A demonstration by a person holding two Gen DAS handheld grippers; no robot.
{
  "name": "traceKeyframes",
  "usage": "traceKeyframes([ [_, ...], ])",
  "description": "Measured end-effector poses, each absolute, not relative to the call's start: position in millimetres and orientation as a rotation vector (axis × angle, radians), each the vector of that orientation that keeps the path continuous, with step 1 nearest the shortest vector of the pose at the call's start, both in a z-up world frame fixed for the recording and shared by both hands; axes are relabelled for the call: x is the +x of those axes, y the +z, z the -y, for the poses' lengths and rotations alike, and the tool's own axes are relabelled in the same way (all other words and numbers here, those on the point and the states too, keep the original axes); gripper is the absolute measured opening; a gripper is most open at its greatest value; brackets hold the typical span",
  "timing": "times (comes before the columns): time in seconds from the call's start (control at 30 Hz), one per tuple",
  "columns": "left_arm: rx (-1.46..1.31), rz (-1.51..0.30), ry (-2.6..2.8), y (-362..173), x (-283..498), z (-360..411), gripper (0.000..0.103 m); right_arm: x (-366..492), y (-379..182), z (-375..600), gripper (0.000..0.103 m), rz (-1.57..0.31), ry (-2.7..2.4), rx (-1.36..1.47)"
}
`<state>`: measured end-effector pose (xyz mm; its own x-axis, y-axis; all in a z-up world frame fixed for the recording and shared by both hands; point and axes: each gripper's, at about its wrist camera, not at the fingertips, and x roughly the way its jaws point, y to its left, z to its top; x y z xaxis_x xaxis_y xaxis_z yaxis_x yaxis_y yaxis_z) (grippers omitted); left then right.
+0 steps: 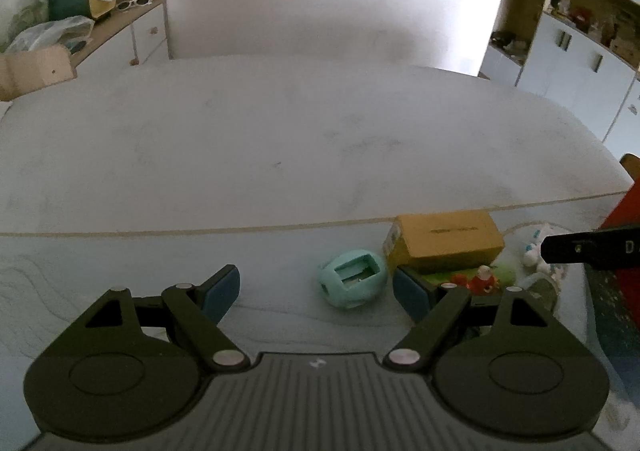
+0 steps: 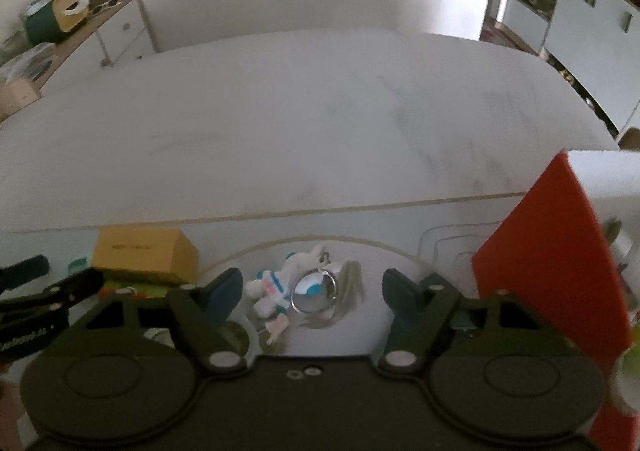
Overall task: Organize rigid objects
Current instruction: 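Grasp the teal sharpener with the left gripper while the right grasps the white bunny keychain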
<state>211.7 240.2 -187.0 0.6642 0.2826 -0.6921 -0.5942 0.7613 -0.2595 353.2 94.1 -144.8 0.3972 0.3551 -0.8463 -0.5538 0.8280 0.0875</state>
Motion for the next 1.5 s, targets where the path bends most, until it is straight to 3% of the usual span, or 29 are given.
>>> traceKeyframes([
  [0.3, -0.508, -0.663, 0.532, -190.9, 214.6, -240.4, 0.083, 351.8, -153.0, -104.0, 0.066, -1.028, 0.557, -0.195],
  [0.47, -0.496, -0.657, 0.522, -190.7, 216.5, -239.4, 0.075, 352.7, -153.7, -110.4, 0.062, -1.017, 0.557, -0.226],
  [0.67, -0.495, -0.647, 0.507, -189.2, 217.7, -238.1, 0.057, 347.2, -154.4, -114.6, 0.046, -0.987, 0.57, -0.266],
  [0.7, -0.499, -0.644, 0.51, -189.0, 217.2, -238.1, 0.05, 346.6, -154.5, -114.5, 0.045, -0.984, 0.574, -0.271],
  [0.87, -0.495, -0.648, 0.513, -188.1, 217.9, -237.1, 0.033, 344.3, -156.0, -112.9, 0.044, -0.983, 0.58, -0.269],
  [1.5, -0.488, -0.674, 0.496, -176.9, 205.9, -237.0, 0.032, 329.7, -110.2, -88.0, 0.044, -0.939, 0.663, -0.22],
])
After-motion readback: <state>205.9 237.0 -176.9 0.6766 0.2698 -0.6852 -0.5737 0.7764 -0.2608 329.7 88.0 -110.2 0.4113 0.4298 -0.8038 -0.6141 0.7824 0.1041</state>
